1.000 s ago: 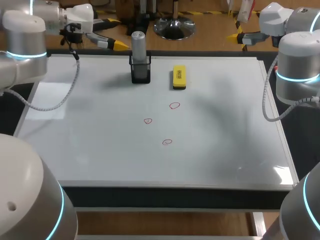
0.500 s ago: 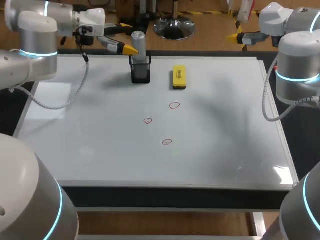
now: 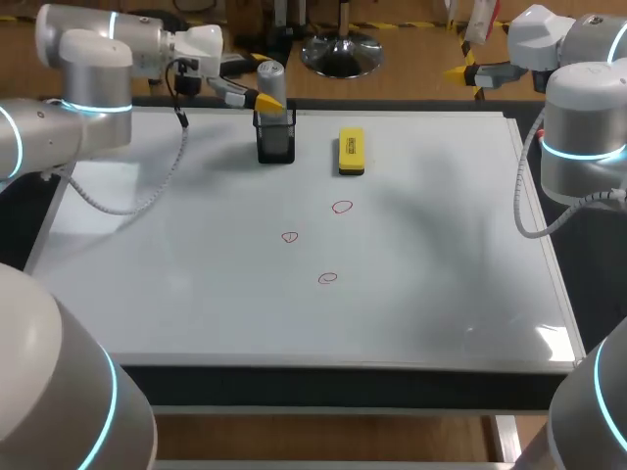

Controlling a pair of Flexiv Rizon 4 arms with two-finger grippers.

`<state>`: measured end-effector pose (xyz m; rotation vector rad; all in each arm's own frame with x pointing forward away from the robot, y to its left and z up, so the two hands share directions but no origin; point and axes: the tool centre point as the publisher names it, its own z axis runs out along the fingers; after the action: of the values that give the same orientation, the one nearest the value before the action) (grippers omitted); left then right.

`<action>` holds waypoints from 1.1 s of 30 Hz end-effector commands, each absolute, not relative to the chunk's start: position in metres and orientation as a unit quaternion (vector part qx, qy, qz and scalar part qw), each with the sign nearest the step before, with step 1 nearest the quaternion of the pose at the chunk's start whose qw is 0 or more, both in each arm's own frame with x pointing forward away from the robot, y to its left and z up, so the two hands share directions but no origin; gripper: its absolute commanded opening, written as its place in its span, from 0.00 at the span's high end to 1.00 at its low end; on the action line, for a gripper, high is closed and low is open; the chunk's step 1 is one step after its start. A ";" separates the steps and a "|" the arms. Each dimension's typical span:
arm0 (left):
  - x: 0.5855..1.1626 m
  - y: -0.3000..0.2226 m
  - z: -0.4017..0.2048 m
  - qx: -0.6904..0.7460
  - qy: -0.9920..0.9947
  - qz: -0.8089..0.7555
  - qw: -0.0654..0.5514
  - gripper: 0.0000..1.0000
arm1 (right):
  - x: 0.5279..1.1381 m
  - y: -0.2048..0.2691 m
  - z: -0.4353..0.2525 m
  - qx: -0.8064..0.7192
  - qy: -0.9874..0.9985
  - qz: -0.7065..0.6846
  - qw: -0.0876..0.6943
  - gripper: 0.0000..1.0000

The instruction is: Pick up the inspection probe, press it on each red-marked spot on the whiteboard one by one, put down the probe, pick up the eraser, and wipe off all the red marks.

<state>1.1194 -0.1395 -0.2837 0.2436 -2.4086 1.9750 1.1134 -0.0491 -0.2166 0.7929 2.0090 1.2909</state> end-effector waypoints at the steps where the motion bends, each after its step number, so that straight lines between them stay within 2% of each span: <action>1: 1.128 -0.148 -0.292 0.072 -0.766 0.638 0.016 0.00 | 1.114 -0.049 -0.216 0.300 0.760 0.488 0.307 0.00; 17: 1.133 -0.150 -0.289 0.068 -0.763 0.642 0.010 0.00 | 1.114 -0.049 -0.216 0.300 0.760 0.488 0.307 0.00; 18: 1.132 -0.149 -0.288 0.068 -0.763 0.643 0.010 0.11 | 1.114 -0.049 -0.216 0.300 0.760 0.488 0.307 0.00; 19: 1.132 -0.149 -0.288 0.068 -0.763 0.643 0.009 0.40 | 1.114 -0.049 -0.216 0.300 0.760 0.488 0.307 0.00; 20: 1.131 -0.148 -0.288 0.068 -0.762 0.643 0.009 0.60 | 1.114 -0.049 -0.216 0.300 0.760 0.488 0.307 0.00; 21: 1.130 -0.148 -0.287 0.068 -0.762 0.644 0.008 0.88 | 1.114 -0.049 -0.216 0.300 0.760 0.488 0.307 0.00; 22: 1.130 -0.148 -0.287 0.066 -0.762 0.644 0.007 1.00 | 1.114 -0.049 -0.216 0.300 0.760 0.488 0.307 0.00; 33: 1.114 -0.148 -0.275 0.042 -0.759 0.650 0.002 1.00 | 1.114 -0.049 -0.216 0.300 0.760 0.488 0.307 0.00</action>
<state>1.1215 -0.1485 -0.2817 0.1256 -2.3661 2.0389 1.1134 -0.0491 -0.2165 0.7929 2.0090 1.2909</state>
